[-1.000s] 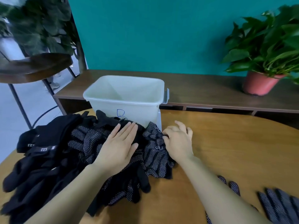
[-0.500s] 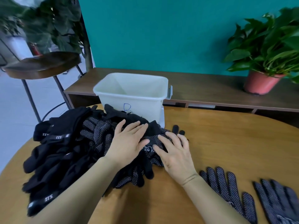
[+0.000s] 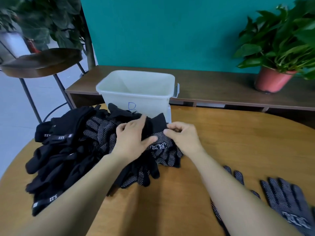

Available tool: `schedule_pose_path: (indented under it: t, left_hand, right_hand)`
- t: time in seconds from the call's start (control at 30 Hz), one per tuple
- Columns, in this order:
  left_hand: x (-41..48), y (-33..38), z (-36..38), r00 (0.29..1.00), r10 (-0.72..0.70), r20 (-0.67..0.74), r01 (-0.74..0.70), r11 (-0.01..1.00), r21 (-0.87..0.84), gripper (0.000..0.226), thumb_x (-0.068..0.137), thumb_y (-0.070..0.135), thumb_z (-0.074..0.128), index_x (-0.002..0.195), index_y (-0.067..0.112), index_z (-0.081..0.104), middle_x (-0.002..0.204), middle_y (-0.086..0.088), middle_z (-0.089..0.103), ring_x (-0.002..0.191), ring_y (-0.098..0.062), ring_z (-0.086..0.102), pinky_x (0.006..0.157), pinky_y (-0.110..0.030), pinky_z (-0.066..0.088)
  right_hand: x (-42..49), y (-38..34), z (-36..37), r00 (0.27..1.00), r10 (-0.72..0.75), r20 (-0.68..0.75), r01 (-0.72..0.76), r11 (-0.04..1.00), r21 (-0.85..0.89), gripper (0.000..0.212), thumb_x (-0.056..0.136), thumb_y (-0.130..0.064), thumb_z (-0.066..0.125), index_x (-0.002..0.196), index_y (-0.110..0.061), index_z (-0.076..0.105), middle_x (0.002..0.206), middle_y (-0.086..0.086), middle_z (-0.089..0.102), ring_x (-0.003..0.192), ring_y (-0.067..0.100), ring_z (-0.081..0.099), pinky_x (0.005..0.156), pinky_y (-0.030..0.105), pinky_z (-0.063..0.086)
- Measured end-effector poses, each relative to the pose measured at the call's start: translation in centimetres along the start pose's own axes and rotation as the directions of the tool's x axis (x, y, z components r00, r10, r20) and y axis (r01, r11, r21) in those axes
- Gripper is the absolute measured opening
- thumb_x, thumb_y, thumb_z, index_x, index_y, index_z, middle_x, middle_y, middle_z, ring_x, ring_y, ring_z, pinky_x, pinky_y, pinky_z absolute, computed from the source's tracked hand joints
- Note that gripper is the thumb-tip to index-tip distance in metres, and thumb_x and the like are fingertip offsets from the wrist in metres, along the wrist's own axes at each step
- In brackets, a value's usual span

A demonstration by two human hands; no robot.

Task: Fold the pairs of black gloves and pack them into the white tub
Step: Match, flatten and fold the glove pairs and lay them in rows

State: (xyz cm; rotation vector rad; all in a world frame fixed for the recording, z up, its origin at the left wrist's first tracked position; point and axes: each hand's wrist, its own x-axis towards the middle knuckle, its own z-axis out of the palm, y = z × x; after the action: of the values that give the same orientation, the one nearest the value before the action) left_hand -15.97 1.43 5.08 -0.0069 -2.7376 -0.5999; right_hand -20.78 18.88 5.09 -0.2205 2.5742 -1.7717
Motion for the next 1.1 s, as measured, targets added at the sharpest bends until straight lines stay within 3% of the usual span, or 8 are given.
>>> schedule_pose_path:
  t: [0.07, 0.17, 0.3, 0.47, 0.57, 0.77, 0.9, 1.1]
  left_hand:
    - [0.1, 1.2, -1.7, 0.986, -0.151, 0.070, 0.165, 0.938, -0.306, 0.076, 0.086, 0.051, 0.071, 0.147, 0.018, 0.042, 0.139, 0.008, 0.057, 0.133, -0.013, 0.048, 0.114, -0.033, 0.021]
    - [-0.5, 3.8, -4.1, 0.975, -0.136, 0.178, 0.221, 0.722, -0.656, 0.015, 0.092, 0.027, 0.070, 0.106, 0.022, 0.074, 0.103, 0.001, 0.076, 0.094, -0.008, 0.069, 0.095, -0.034, 0.049]
    - [-1.6, 6.9, -7.2, 0.988, -0.106, 0.113, 0.155, 0.730, -0.666, 0.025, 0.096, 0.031, 0.064, 0.093, 0.007, 0.071, 0.095, -0.018, 0.072, 0.083, -0.026, 0.066, 0.094, -0.048, 0.051]
    - [-3.2, 9.0, -9.8, 0.988, -0.010, 0.152, 0.111, 0.730, -0.674, 0.046, 0.085, 0.055, 0.063, 0.091, 0.010, 0.064, 0.097, -0.026, 0.068, 0.078, -0.025, 0.058, 0.092, -0.049, 0.051]
    - [-4.2, 9.5, -10.7, 0.979, -0.001, 0.204, 0.141, 0.725, -0.674, 0.036, 0.096, 0.039, 0.061, 0.094, 0.004, 0.066, 0.092, -0.017, 0.073, 0.078, -0.024, 0.062, 0.086, -0.042, 0.054]
    - [-6.0, 11.3, -11.7, 0.963, 0.056, 0.262, 0.151, 0.695, -0.703, 0.027, 0.098, 0.032, 0.059, 0.085, 0.010, 0.069, 0.077, -0.003, 0.070, 0.065, -0.010, 0.060, 0.069, -0.028, 0.049]
    - [-7.2, 13.3, -11.2, 0.908, 0.121, 0.401, 0.270, 0.563, -0.781, 0.015, 0.082, 0.027, 0.069, 0.092, 0.015, 0.071, 0.090, -0.002, 0.075, 0.079, -0.014, 0.069, 0.077, -0.028, 0.057]
    - [-7.8, 15.2, -9.8, 0.843, 0.165, 0.513, 0.358, 0.539, -0.762, 0.054, 0.078, 0.031, 0.067, 0.110, -0.012, 0.062, 0.100, -0.013, 0.072, 0.090, -0.024, 0.064, 0.084, -0.031, 0.057]
  right_hand:
    - [-0.9, -1.8, -1.7, 0.998, 0.028, 0.050, -0.038, 0.974, 0.223, 0.019, 0.079, -0.013, 0.079, 0.097, -0.020, 0.076, 0.094, -0.004, 0.072, 0.089, 0.010, 0.067, 0.088, 0.025, 0.055]
    - [-2.6, -4.8, -4.7, 0.992, -0.023, 0.127, -0.013, 0.960, 0.280, 0.013, 0.081, 0.001, 0.074, 0.091, -0.006, 0.069, 0.077, -0.001, 0.068, 0.064, 0.002, 0.062, 0.064, 0.015, 0.052]
    - [-4.9, -7.7, -8.1, 0.981, -0.087, 0.173, 0.080, 0.996, 0.044, 0.031, 0.081, -0.005, 0.077, 0.063, -0.015, 0.053, 0.049, -0.014, 0.046, 0.047, 0.002, 0.038, 0.052, 0.015, 0.033]
    - [-7.4, -10.9, -11.7, 0.964, -0.107, 0.243, 0.101, 0.994, 0.038, 0.023, 0.086, -0.014, 0.073, 0.070, -0.012, 0.057, 0.081, 0.010, 0.062, 0.074, 0.017, 0.055, 0.075, 0.034, 0.053]
    - [-8.6, -11.4, -12.6, 0.959, -0.056, 0.278, 0.065, 0.998, -0.024, 0.018, 0.085, -0.016, 0.074, 0.074, -0.010, 0.061, 0.084, 0.012, 0.068, 0.078, 0.023, 0.061, 0.088, 0.049, 0.055]
    - [-11.3, -12.1, -14.5, 0.917, 0.005, 0.399, -0.002, 1.000, -0.008, 0.016, 0.089, -0.028, 0.070, 0.082, -0.014, 0.066, 0.089, 0.008, 0.074, 0.078, 0.019, 0.068, 0.072, 0.030, 0.056]
    - [-12.8, -11.7, -15.9, 0.928, 0.016, 0.372, -0.039, 0.998, 0.055, 0.016, 0.091, -0.019, 0.067, 0.091, -0.004, 0.068, 0.091, 0.010, 0.072, 0.084, 0.021, 0.064, 0.089, 0.042, 0.052]
    - [-14.6, -9.6, -19.1, 0.925, 0.069, 0.374, -0.104, 0.992, 0.074, 0.012, 0.094, -0.017, 0.062, 0.086, -0.012, 0.068, 0.083, 0.003, 0.075, 0.073, 0.013, 0.070, 0.068, 0.027, 0.055]
